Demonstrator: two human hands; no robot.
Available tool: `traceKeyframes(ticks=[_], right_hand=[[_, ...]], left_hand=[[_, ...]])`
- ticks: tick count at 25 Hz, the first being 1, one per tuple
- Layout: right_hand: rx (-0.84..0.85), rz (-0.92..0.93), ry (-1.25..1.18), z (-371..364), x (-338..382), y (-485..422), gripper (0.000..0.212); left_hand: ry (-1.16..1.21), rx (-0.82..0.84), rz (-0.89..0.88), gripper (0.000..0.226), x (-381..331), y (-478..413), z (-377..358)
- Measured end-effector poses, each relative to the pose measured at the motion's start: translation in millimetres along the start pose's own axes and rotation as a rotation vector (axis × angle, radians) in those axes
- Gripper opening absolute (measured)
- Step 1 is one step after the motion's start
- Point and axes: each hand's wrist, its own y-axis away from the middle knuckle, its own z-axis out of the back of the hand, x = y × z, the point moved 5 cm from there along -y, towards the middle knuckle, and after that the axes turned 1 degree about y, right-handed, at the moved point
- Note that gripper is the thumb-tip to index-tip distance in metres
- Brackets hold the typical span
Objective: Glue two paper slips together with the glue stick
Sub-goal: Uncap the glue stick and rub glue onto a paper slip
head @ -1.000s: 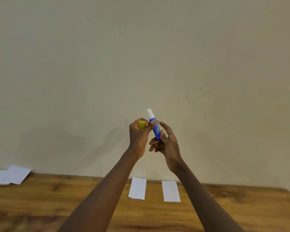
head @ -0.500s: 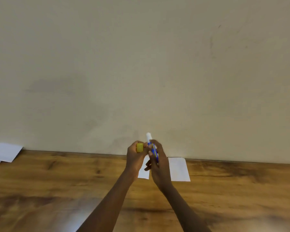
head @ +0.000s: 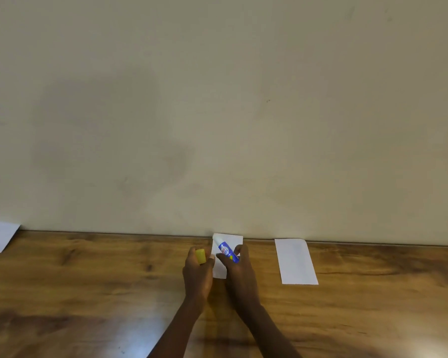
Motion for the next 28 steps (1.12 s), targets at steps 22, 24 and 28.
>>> traceKeyframes(ticks=[22,24,28], right_hand=[[0.394,0.233,0.097,51.8,-31.9,79.8,0.069],[0.290,0.219,0.039,55.8,-25.2,72.6,0.067],[-0.166,-0.055,-0.419,56.0,-20.0,66.4,0.041]], left_hand=[[-0.523,0.110,-0.411,0.077,49.8,73.6,18.5],[-0.531,0.084,-0.459,0.072,50.3,73.5,18.4],[-0.567,0.070,-0.466,0.070,55.8,68.0,14.8]])
